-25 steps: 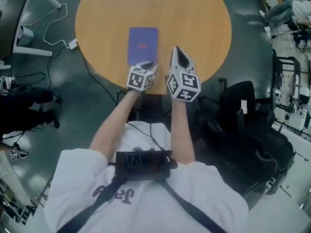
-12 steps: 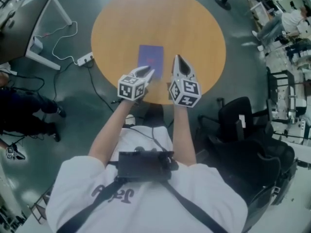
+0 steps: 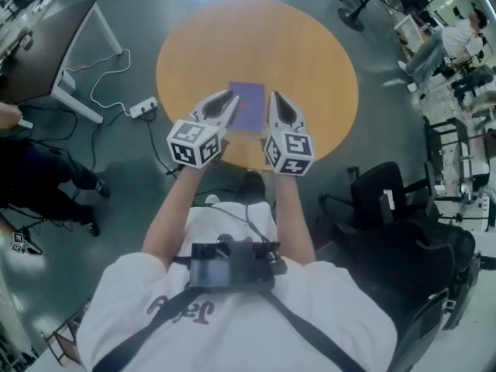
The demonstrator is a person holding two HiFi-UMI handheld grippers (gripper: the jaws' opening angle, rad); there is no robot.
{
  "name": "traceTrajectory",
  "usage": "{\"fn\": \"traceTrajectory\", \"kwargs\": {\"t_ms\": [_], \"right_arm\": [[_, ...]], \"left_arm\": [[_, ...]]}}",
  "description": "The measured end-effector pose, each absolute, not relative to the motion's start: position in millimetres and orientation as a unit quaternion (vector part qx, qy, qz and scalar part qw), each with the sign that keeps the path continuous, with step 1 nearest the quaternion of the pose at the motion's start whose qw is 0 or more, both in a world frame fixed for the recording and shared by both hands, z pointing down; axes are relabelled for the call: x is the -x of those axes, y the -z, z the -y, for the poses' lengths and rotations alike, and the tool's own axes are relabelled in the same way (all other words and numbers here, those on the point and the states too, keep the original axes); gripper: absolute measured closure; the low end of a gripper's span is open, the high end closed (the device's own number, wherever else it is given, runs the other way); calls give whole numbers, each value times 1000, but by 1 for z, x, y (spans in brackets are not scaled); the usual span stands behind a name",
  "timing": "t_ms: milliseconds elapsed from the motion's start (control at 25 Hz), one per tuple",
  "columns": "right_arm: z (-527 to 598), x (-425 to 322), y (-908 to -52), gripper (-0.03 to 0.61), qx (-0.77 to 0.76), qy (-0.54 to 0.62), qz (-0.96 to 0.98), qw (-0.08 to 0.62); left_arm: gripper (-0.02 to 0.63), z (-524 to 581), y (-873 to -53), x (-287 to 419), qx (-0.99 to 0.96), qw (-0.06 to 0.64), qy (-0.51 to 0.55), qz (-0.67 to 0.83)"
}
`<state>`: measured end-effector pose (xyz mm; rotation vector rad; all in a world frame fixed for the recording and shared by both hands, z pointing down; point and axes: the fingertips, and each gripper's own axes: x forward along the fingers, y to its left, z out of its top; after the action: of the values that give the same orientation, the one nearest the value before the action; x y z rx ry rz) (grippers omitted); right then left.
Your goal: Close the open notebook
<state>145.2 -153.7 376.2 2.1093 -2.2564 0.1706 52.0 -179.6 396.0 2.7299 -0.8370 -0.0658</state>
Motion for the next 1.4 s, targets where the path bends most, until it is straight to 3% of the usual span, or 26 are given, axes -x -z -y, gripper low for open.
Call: {"fn": "traceTrajectory", "kwargs": {"t_ms": [240, 480, 1400], "right_arm": [[148, -133, -363, 568, -674, -37, 737, 22], [139, -126, -357, 568, -670, -23, 741, 30], [132, -116, -339, 568, -658, 23, 752, 28]], "left_arm": [[572, 175, -366, -35, -940, 81, 28, 330], [601, 173, -363, -23, -931, 69, 27, 358], [603, 168, -362, -33, -929, 48, 15, 366]]}}
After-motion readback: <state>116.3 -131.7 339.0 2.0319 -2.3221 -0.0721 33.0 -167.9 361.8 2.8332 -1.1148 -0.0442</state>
